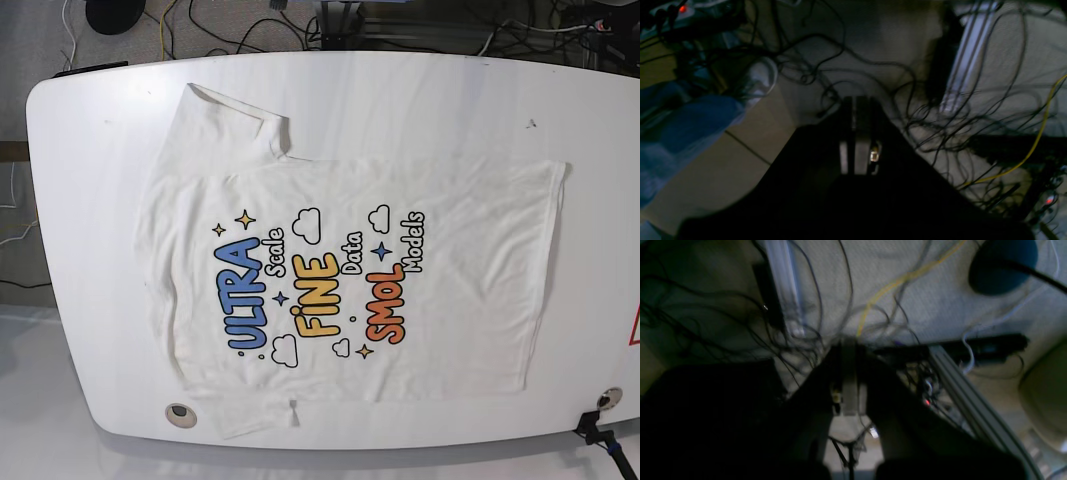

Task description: Fold the T-shirt properly

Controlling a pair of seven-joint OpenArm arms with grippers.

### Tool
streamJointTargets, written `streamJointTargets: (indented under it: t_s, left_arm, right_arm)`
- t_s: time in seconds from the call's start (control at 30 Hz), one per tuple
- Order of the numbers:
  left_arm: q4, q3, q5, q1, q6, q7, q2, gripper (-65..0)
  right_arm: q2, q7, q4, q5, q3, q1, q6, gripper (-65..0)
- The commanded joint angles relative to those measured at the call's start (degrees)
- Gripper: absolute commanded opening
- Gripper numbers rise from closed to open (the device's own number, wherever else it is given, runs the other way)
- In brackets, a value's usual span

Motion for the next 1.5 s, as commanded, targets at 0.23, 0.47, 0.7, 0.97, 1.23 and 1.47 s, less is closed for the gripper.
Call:
streamJointTargets:
  t_s: [0.23, 0.47, 0.7, 0.97, 1.23, 1.47]
  left_arm:
    - [11.93, -0.65, -1.74, 12.20, 0.60, -3.45, -2.43, -65.0]
    - [22.18, -4.32, -5.27, 21.69, 0.58, -4.90, -3.01, -65.0]
    - [34.15, -7.41, -6.77, 30.64, -0.22, -4.39, -3.46, -65.0]
    - [62.93, -9.23, -5.07, 41.69, -0.55, 2.02, -6.34, -65.0]
    - [82.81, -19.64, -4.73, 43.01, -5.22, 8.11, -5.40, -65.0]
    - [91.32, -25.11, -6.56, 42.18, -18.49, 10.65, -4.84, -65.0]
  right_arm:
    - [1.13, -1.14, 15.48, 0.10, 0.39, -11.21, -0.45, -65.0]
    - [1.58, -4.81, 30.19, 0.15, 0.81, -20.90, -0.69, -65.0]
    - [1.98, -7.90, 43.79, 1.21, 3.43, -28.81, -0.20, -65.0]
    - [2.59, -10.09, 68.26, 0.94, 5.71, -41.25, -0.22, -65.0]
    - [2.75, -13.62, 83.32, 1.07, 12.19, -43.46, -0.08, -65.0]
    - [2.67, -16.86, 97.39, 1.32, 18.13, -39.06, 0.80, -65.0]
